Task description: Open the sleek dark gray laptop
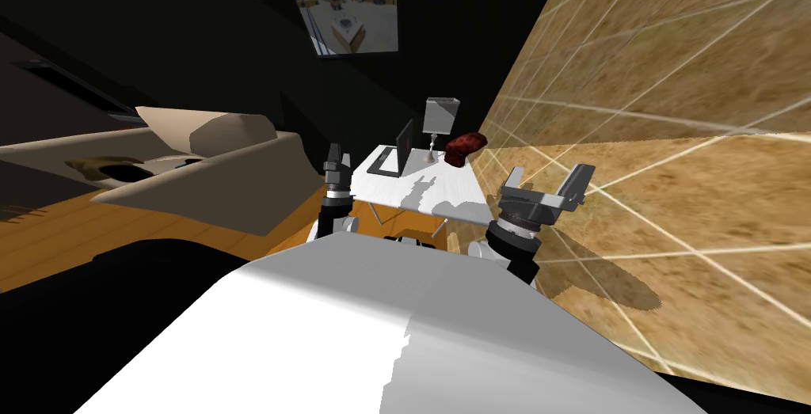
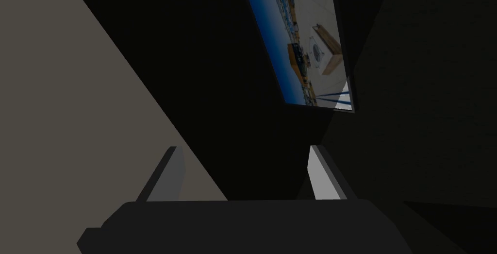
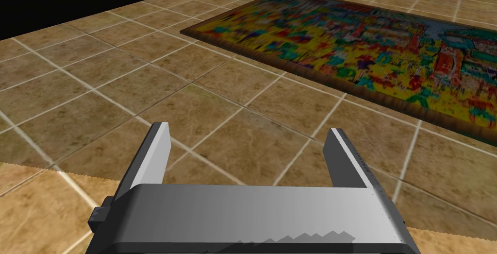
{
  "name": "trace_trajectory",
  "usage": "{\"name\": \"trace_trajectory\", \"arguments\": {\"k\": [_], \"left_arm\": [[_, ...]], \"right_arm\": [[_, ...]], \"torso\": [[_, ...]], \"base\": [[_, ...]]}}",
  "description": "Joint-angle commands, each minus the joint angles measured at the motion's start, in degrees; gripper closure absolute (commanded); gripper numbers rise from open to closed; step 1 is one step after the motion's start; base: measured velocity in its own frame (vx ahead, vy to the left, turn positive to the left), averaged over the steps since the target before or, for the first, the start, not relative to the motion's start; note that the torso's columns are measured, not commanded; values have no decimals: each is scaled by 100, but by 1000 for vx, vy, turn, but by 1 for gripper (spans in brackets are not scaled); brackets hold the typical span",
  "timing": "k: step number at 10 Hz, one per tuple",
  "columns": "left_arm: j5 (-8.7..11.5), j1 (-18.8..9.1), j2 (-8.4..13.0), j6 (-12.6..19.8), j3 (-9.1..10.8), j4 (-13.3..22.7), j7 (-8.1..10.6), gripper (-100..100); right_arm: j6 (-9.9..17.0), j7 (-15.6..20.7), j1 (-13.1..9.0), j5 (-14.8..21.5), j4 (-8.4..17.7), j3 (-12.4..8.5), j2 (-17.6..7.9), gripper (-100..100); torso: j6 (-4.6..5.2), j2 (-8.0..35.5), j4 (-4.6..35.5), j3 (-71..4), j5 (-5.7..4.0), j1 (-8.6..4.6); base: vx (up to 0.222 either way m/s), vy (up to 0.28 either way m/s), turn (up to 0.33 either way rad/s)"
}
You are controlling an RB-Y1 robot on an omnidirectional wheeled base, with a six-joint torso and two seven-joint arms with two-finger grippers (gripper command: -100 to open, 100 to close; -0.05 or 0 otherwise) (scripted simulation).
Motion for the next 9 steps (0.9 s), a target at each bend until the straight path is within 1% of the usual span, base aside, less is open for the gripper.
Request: {"name": "trace_trajectory", "arguments": {"k": [1,2,5,7,9], "left_arm": [[0,-55,188,62,-6,28,1,-100],[0,-110,319,124,-13,56,1,-100],[1,-370,656,416,-43,184,3,-100],[2,-608,809,685,-71,295,5,-100],[2,-887,910,999,-103,419,7,-100]], "right_arm": [[0,0,0,0,0,0,0,0],[0,0,0,0,2,0,0,0],[1,0,1,0,3,0,0,0],[1,0,1,0,3,0,0,0],[1,0,1,0,3,0,0,0]], "torso": [[0,423,423,-846,0,0],[0,616,612,-1241,0,1],[0,688,689,-1383,0,0],[0,689,691,-1384,0,-1],[0,690,691,-1384,0,-1]], "base": [[0,0,0],[0,0,0],[0,0,0],[0,0,0],[0,0,0]]}}
